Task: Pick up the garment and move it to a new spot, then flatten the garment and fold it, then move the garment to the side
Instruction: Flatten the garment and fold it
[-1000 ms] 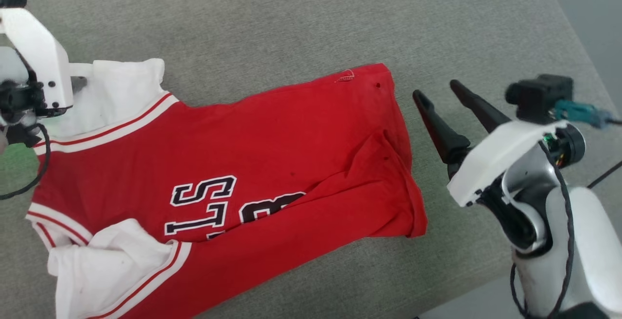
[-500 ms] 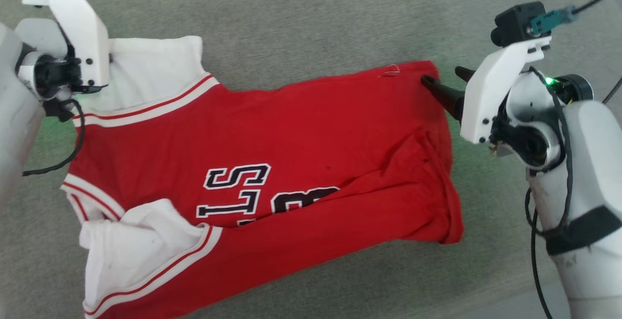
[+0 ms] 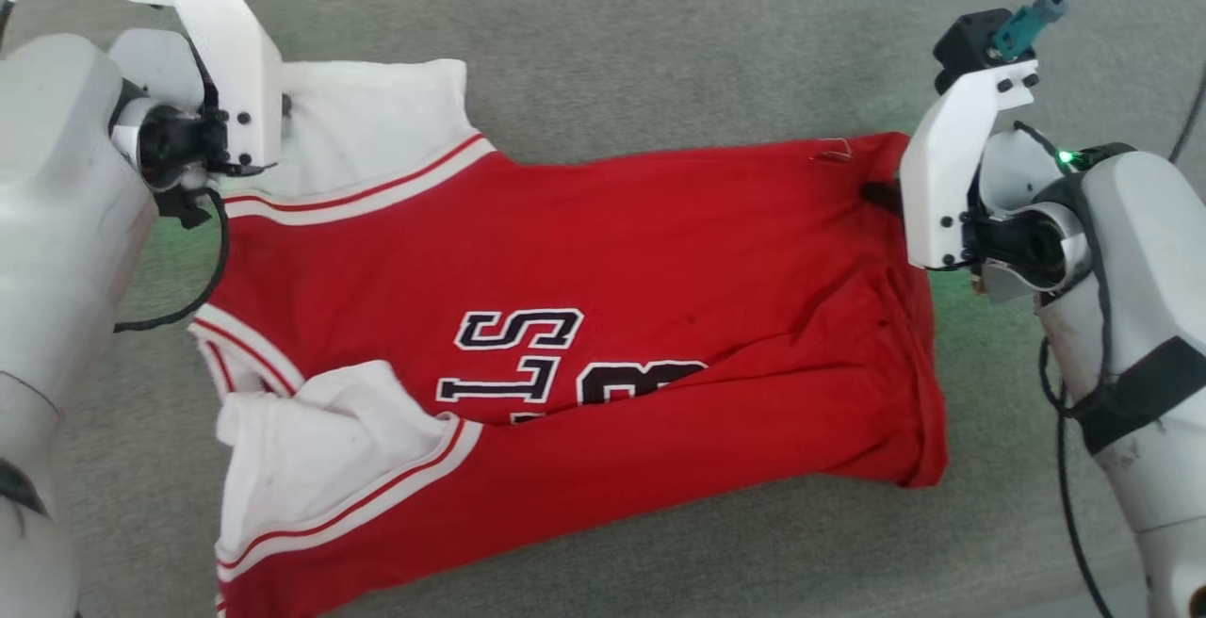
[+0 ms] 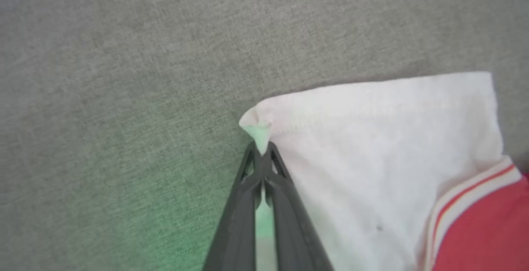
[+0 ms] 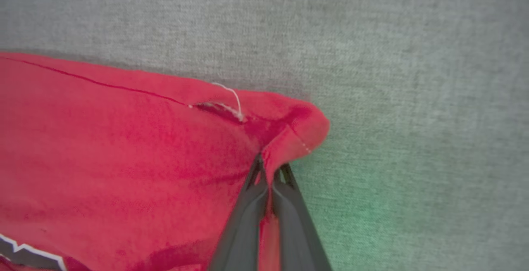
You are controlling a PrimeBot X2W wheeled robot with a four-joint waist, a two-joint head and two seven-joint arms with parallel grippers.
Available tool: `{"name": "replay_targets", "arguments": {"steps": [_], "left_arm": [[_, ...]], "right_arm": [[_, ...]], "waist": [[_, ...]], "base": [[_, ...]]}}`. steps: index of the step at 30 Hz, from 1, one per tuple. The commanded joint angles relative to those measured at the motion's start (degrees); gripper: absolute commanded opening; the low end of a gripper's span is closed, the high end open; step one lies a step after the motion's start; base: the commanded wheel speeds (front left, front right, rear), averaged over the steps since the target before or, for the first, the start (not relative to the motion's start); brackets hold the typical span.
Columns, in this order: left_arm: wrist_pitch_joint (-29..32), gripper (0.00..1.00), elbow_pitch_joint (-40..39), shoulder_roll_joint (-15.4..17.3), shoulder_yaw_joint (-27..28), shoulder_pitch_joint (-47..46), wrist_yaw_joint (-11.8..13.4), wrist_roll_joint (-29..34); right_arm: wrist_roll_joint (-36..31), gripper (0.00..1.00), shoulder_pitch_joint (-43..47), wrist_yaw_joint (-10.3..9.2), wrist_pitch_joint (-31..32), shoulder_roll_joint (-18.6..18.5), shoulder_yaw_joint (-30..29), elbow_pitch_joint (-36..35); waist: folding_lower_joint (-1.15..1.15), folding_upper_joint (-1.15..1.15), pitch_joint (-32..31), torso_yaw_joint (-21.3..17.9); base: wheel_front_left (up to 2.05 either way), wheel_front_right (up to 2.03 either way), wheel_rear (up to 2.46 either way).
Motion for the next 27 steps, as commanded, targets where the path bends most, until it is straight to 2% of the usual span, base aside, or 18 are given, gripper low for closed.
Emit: {"name": "replay_targets", "arguments": {"steps": [1, 11, 17, 22, 27], "left_arm": [[0.08, 0.00, 0.37, -0.16, -0.46, 0.98, -0.45, 0.11], [3.65, 0.00, -3.82, -1.01, -1.33, 0.02, -1.55, -1.24], [5.71, 0.00, -9.73, 0.66, -2.12, 2.65, -1.52, -1.80], [6.89, 0.00, -20.82, 5.32, -2.54, 6.69, 1.64, -2.23], [8.83, 0.00, -36.01, 12.37, -2.56, 12.12, 8.69, -3.03]], "right_arm": [[0.68, 0.00, 0.20, -0.02, -0.84, -0.53, 0.66, 0.23], [3.83, 0.00, 5.65, -0.02, -6.11, -7.74, 1.87, -8.38], [4.43, 0.00, 12.22, -0.02, -6.28, -11.06, -0.18, -16.35], [4.03, 0.00, 20.58, -0.01, -4.67, -12.52, -3.93, -25.06], [3.74, 0.00, 27.85, -0.02, -2.19, -12.37, -7.91, -31.99]], "waist": [[0.00, 0.00, -0.94, 0.96], [0.00, 0.00, -5.84, 5.00], [0.00, 0.00, -8.88, 6.99], [0.00, 0.00, -11.17, 8.68], [0.00, 0.00, -12.27, 9.78]], "base": [[0.00, 0.00, 0.00], [0.00, 0.00, 0.00], [0.00, 0.00, 0.00], [0.00, 0.00, 0.00], [0.00, 0.00, 0.00]]}}
